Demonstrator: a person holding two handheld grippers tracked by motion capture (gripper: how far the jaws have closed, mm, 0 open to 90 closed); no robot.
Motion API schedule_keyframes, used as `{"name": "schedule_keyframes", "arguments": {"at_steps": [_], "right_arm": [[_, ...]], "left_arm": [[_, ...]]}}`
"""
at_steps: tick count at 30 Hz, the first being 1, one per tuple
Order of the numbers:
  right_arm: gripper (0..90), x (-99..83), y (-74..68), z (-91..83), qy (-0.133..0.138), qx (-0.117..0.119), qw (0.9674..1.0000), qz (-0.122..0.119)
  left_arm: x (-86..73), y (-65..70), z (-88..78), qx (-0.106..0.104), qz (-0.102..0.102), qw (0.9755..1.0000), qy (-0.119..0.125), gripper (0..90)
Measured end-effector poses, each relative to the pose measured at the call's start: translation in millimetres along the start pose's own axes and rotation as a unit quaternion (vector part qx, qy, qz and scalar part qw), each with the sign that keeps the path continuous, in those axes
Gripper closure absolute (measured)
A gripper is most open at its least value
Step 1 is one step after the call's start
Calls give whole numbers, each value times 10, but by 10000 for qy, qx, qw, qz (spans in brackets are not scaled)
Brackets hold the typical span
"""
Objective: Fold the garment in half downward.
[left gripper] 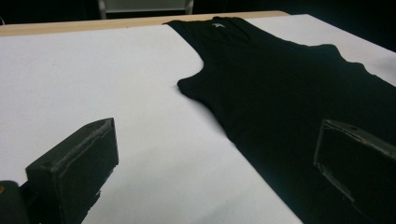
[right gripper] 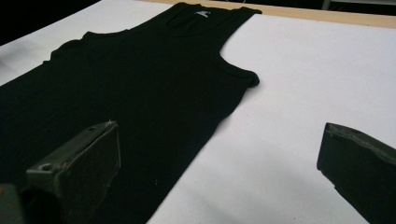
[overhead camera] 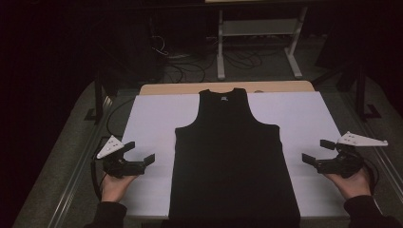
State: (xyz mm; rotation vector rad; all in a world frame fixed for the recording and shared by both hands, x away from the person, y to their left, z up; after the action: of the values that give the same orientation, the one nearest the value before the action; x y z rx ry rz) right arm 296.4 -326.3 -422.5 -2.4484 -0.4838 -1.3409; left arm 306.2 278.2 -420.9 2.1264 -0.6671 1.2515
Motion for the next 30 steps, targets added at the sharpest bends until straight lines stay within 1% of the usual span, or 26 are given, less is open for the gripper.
{"name": "schedule_keyframes", "arguments": {"at_steps": [4, 9, 15, 19, 22, 26, 29, 30], "right_arm": [[0, -1, -5, 2, -11, 13, 10000, -13], [0, 1, -8, 0, -9, 28, 10000, -8], [0, 5, -21, 1, -8, 49, 10000, -41], [0, 14, -25, 2, 20, 63, 10000, -60], [0, 25, -32, 4, 18, 77, 9999, -75], [0, 40, -39, 9, 6, 74, 9999, -117], [0, 56, -47, 4, 11, 86, 9999, -135], [0, 62, -49, 3, 18, 69, 9998, -160]], "left_arm": [[1, -1, -2, -8, -6, 10000, 3, 0], [-3, 7, 9, -58, -6, 10000, -62, 0], [4, 9, 0, -42, 8, 10000, -25, 0], [17, 26, -2, 6, 107, 9999, 1, 0], [34, 35, -5, -22, 110, 9999, 79, 0], [35, 45, 7, -28, 149, 9999, 30, 0], [43, 67, 34, -90, 134, 9999, -1, 0], [47, 76, 41, -84, 174, 9998, -20, 0]]}}
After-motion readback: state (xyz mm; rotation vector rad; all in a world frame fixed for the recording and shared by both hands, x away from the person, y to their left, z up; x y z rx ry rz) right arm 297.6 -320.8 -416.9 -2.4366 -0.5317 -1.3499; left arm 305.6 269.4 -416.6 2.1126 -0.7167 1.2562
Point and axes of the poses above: each handheld gripper's, and its own axes: z roughly forward along the jaws, x roughly out of its top, y roughly to its right, the point moved 3 cm from there along z, roughly forward along the jaws, and after that the axes turned 9 degrees about -x, right-handed, at the moved point
